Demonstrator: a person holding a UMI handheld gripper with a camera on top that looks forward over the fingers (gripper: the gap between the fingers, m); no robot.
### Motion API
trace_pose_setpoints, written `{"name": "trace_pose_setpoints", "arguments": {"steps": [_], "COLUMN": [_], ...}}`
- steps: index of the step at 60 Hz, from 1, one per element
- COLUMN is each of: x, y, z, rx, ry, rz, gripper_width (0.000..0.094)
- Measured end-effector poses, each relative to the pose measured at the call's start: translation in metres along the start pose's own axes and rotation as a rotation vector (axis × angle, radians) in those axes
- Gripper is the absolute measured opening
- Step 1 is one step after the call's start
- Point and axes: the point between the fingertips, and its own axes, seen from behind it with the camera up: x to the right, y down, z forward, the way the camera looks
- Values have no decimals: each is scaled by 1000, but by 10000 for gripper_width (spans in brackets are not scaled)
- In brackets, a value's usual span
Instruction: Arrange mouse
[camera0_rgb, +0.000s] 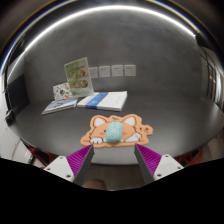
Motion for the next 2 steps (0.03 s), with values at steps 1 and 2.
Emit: {"name": "trace_pose_setpoints", "arguments": {"steps": [1, 2], "x": [3, 7], "y": [4, 10], "z": [-5, -13], "rx": [3, 3], "ry": [5, 5], "rz": [8, 12], "gripper_width": [851, 851]}}
